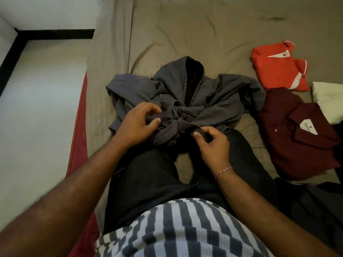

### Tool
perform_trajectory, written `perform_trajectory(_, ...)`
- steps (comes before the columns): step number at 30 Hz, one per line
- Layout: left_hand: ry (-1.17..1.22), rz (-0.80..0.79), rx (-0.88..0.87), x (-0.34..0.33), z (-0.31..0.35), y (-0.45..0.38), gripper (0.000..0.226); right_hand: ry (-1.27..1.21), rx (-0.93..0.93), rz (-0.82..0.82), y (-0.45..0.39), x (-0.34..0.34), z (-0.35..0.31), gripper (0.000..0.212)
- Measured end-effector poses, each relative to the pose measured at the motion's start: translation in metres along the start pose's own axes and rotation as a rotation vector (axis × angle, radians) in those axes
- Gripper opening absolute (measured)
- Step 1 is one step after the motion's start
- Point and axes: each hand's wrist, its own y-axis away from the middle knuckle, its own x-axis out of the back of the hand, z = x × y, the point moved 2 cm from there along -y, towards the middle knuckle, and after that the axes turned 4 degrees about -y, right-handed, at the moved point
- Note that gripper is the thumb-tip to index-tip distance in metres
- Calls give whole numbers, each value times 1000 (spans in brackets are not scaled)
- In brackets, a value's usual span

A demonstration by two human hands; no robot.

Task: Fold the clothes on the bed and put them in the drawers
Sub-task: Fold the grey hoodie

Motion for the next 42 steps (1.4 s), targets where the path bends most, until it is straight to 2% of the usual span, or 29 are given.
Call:
perform_trajectory(2, -4, 194, -71, -3, -6, 24, 14, -11, -8, -6, 0, 0, 2, 3)
perform_trajectory(3, -6, 201, -100, -6, -6, 34, 11, -19, -11, -12, -1, -1, 3, 4)
perform_trajectory(6, -47, 58, -185, -19, -4, 54, 19, -30, -22, -40, 0, -5, 4, 5)
perform_trajectory(9, -63, -46, -164, -14, -14, 53, 32, -40, -31, -55, 1, -7, 3, 6)
perform_trajectory(12, -145, -125, -130, -6, -23, 51, 22, -9, -38, -66, 3, -5, 2, 9)
perform_trajectory(14, -121, -76, -162, -4, -19, 52, 14, -22, -44, -104, 8, -5, -2, 14)
perform_trajectory(16, 45, 49, -127, -4, -4, 54, 11, -106, -58, -105, 15, -2, -10, 20)
perform_trajectory(20, 660, 417, 275, -18, 41, 64, 4, -219, 16, -44, 33, 9, -33, 35)
perform_trajectory(22, 758, 458, 386, -32, 60, 71, 5, -226, 67, -37, 42, 13, -46, 40)
perform_trajectory(25, 743, 391, 401, -39, 76, 77, 7, -313, 63, -98, 51, 15, -60, 41)
perform_trajectory(29, 673, 358, 269, -31, 86, 78, 8, -395, 100, -137, 54, 19, -73, 42)
perform_trajectory(34, 663, 430, 236, -24, 100, 82, 6, -442, 200, -120, 55, 18, -83, 44)
perform_trajectory(38, 672, 519, 301, -20, 98, 83, 11, -435, 286, -107, 56, 16, -86, 42)
perform_trajectory(42, 639, 468, 251, -19, 103, 86, 7, -414, 316, -102, 57, 12, -87, 43)
